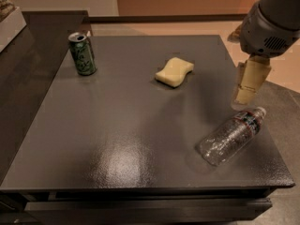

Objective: Pick sponge

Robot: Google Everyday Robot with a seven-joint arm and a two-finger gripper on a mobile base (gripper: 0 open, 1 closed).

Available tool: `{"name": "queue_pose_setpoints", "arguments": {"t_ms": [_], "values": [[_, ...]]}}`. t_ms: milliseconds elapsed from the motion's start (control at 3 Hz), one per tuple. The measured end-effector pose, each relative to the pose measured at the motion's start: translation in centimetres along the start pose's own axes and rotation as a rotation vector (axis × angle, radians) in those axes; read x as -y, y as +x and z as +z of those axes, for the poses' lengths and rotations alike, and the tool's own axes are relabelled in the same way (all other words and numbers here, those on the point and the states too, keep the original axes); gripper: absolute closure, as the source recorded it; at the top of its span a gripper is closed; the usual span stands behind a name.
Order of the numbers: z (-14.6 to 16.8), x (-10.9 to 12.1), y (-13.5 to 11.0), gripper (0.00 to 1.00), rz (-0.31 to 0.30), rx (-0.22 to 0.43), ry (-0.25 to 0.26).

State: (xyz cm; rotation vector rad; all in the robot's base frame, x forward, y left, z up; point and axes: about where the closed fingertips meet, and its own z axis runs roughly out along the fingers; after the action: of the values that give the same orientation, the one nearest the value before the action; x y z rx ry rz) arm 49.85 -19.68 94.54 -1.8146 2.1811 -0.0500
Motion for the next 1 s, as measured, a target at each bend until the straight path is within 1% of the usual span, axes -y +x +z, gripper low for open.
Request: {"name": "queue_pose_setpoints", "arguments": {"t_ms": [333, 667, 1000], "values": [[3.8, 2.7, -2.3, 0.0, 0.006, 0.014, -0.03], [7.2, 5.2, -4.7, 0.0, -0.051, 0.039, -0.04], [10.0, 7.3, -6.9, 0.0, -0.154, 0.063, -0.061]]}}
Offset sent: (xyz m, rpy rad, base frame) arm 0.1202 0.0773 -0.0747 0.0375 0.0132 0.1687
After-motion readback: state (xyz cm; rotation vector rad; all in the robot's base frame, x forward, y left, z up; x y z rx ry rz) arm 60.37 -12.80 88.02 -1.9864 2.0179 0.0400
